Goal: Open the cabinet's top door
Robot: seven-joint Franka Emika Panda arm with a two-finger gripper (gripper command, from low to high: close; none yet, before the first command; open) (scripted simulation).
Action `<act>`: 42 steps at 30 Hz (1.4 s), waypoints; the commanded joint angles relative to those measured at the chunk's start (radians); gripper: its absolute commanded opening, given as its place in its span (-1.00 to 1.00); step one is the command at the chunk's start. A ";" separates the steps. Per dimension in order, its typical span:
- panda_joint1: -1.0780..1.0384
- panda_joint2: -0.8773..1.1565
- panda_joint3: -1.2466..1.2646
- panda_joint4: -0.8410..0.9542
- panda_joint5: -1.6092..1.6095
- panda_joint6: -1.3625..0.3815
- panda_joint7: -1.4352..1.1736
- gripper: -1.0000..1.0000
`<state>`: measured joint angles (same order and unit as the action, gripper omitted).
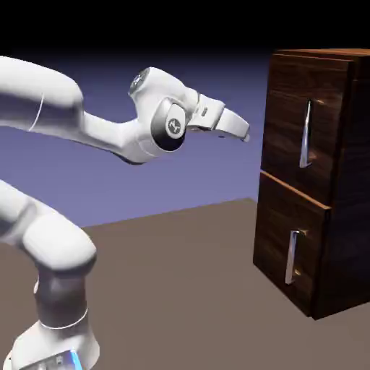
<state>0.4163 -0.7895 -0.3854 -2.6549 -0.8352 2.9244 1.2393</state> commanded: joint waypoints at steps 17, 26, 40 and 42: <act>0.358 -0.194 -0.341 0.137 -0.739 -0.100 0.441 1.00; 0.547 -0.297 -0.522 0.210 -1.131 -0.152 0.675 1.00; 0.838 -0.455 -0.799 0.321 -1.731 -0.233 1.033 1.00; 0.874 -0.450 -0.815 0.354 -1.738 -0.235 1.031 1.00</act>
<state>1.2904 -1.2396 -1.2001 -2.3012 -2.5732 2.6890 2.2706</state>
